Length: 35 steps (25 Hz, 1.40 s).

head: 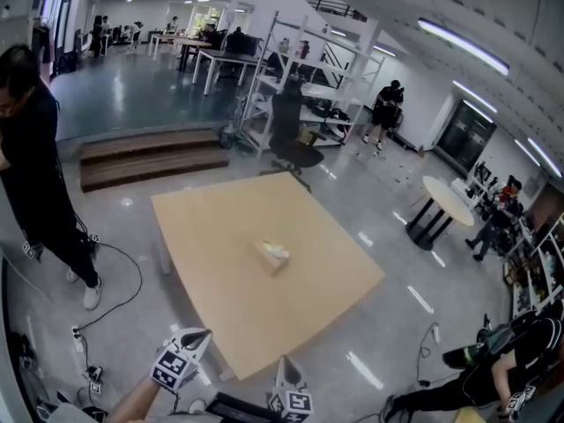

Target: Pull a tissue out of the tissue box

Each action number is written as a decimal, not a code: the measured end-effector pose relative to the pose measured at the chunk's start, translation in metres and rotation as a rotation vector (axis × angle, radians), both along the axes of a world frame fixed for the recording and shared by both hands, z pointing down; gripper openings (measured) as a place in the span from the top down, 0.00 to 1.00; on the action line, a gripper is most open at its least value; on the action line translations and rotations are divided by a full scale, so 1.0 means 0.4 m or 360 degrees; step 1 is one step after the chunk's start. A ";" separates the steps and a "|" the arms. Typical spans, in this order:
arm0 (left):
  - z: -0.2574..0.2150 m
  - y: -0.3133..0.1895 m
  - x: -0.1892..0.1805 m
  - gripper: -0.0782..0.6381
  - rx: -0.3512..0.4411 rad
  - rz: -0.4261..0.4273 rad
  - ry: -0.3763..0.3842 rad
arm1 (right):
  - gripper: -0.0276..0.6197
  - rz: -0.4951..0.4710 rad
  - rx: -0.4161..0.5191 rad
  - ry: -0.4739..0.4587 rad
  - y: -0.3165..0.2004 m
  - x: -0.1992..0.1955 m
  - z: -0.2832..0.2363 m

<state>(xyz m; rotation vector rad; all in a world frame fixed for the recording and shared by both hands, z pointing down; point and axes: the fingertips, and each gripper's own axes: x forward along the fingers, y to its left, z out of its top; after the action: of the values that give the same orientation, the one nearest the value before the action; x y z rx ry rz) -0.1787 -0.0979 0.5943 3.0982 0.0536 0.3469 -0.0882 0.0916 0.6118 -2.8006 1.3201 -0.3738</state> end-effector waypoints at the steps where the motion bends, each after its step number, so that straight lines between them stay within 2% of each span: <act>1: 0.001 -0.003 0.003 0.88 -0.0002 0.0003 0.0000 | 0.96 -0.0001 -0.0003 -0.0006 0.001 -0.002 0.003; 9: 0.013 0.030 0.025 0.88 -0.0009 0.0105 -0.0007 | 0.96 0.0084 -0.0015 -0.0009 0.033 -0.006 0.009; 13: -0.006 0.072 0.048 0.88 -0.0017 0.0159 -0.0007 | 0.96 0.0129 -0.0010 -0.0018 0.065 0.006 -0.029; 21: -0.022 0.140 0.183 0.88 -0.0003 0.0222 0.0009 | 0.96 0.0189 0.0009 0.0041 0.143 0.140 -0.054; 26: -0.021 0.234 0.292 0.88 -0.0009 0.0252 0.0007 | 0.96 0.0219 0.0005 -0.0003 0.235 0.234 -0.049; 31: -0.015 0.310 0.373 0.88 -0.0008 0.0221 0.0001 | 0.96 0.0199 -0.0011 -0.0049 0.327 0.317 0.006; 35: 0.000 0.361 0.424 0.88 -0.0009 0.0182 -0.0017 | 0.96 0.0149 0.0001 -0.0011 0.374 0.376 0.004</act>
<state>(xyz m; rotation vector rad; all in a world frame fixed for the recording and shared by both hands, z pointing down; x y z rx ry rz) -0.0091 0.0463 0.5944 3.0948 0.2316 0.3657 0.0621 0.2411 0.6135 -2.8445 1.1821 -0.3792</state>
